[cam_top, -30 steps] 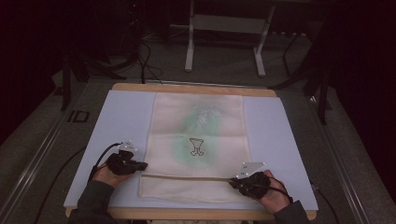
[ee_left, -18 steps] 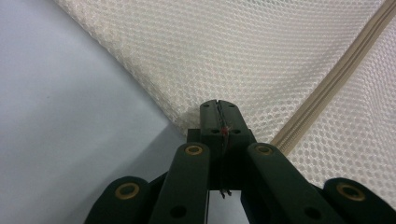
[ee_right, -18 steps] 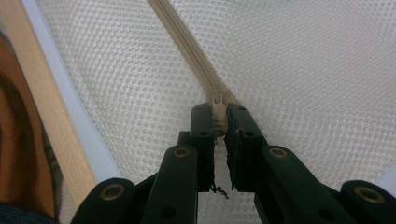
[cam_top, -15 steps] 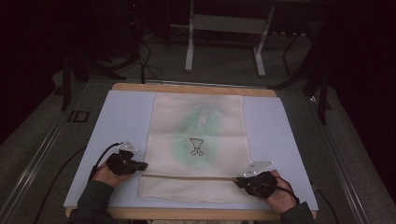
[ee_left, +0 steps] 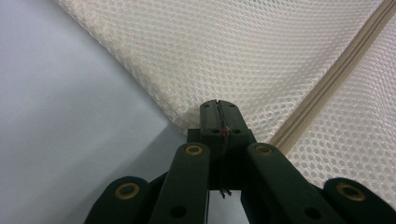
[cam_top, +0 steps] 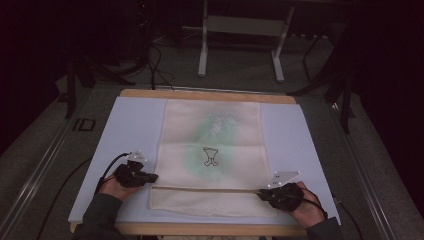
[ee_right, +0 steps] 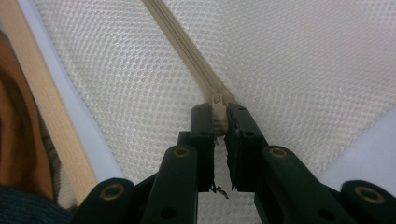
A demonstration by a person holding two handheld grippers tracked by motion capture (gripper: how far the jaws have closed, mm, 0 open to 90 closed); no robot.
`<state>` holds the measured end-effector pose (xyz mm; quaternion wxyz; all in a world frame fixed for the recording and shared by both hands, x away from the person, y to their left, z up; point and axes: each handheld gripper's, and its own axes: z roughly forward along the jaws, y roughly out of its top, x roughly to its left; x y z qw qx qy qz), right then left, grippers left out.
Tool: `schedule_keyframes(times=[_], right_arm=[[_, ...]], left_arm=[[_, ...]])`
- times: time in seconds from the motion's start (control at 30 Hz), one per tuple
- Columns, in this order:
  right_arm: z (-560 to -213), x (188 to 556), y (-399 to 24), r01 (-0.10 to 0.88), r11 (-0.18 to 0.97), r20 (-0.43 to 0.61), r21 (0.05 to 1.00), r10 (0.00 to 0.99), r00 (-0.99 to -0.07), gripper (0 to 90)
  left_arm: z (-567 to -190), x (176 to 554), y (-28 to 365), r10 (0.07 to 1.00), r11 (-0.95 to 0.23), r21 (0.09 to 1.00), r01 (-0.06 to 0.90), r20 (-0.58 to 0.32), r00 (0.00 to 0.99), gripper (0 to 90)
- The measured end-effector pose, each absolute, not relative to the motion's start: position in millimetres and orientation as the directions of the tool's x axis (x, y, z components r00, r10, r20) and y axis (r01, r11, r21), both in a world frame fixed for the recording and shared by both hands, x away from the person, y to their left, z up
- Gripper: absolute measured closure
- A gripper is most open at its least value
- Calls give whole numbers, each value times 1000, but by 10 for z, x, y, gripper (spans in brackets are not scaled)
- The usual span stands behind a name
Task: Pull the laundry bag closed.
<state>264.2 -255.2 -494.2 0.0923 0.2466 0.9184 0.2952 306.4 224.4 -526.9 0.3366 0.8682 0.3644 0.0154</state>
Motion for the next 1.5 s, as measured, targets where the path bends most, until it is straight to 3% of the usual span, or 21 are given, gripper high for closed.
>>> schedule_keyframes(times=[0.93, 1.23, 1.5], right_arm=[[-4960, 2689, -2903, 476, 680, 13, 558, 565, -825, 820], [-4896, 2698, -2990, 482, 617, 23, 622, 601, -799, 696], [-4927, 2740, -2948, 476, 590, 16, 653, 617, -787, 612]], left_arm=[[-5268, 3064, 2241, 643, -510, 595, 622, -217, 735, 899], [-5277, 3061, 2248, 644, -492, 603, 628, -234, 728, 895], [-5246, 3051, 2176, 637, -518, 606, 603, -197, 745, 874]])
